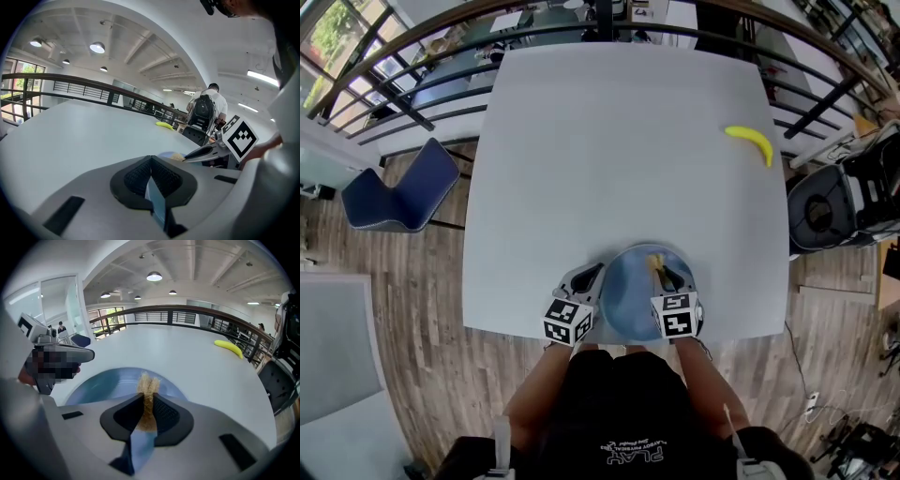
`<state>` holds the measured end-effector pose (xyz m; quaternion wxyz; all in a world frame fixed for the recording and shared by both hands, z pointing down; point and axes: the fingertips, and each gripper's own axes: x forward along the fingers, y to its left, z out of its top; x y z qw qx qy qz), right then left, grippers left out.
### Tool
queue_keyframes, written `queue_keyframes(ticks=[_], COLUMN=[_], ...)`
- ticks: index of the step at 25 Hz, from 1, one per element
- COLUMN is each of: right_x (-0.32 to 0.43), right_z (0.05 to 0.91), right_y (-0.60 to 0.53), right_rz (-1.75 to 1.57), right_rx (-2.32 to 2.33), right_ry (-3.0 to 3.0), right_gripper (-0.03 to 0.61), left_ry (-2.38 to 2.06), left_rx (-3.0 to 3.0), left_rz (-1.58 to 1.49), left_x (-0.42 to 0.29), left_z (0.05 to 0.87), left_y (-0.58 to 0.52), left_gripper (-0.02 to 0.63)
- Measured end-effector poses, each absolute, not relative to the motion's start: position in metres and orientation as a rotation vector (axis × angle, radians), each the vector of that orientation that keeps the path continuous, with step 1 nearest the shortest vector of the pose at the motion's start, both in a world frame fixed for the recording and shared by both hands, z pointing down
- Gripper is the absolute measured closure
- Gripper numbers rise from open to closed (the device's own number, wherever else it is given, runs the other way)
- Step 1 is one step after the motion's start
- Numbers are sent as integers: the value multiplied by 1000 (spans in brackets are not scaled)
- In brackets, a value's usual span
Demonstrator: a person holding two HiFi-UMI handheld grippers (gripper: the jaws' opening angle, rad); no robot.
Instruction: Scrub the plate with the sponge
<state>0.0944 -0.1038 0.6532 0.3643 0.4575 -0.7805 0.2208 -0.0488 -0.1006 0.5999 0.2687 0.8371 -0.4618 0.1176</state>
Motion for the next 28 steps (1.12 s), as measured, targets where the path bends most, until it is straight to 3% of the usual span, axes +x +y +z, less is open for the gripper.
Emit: queue_keyframes(ticks=[10,28], right_x=[112,23], right_z=[648,652], right_y=[-103,-23], right_rz=[597,674], right_rx=[1247,1018], right_ry=[-1976,-2132], right_gripper=[511,511], left_ry=[-1249,-1307], left_rx=[2285,2202], left_rz=[317,303], left_x=[-50,-76], left_z=[591,615], left_y=[-96,-50], left_gripper=[600,600])
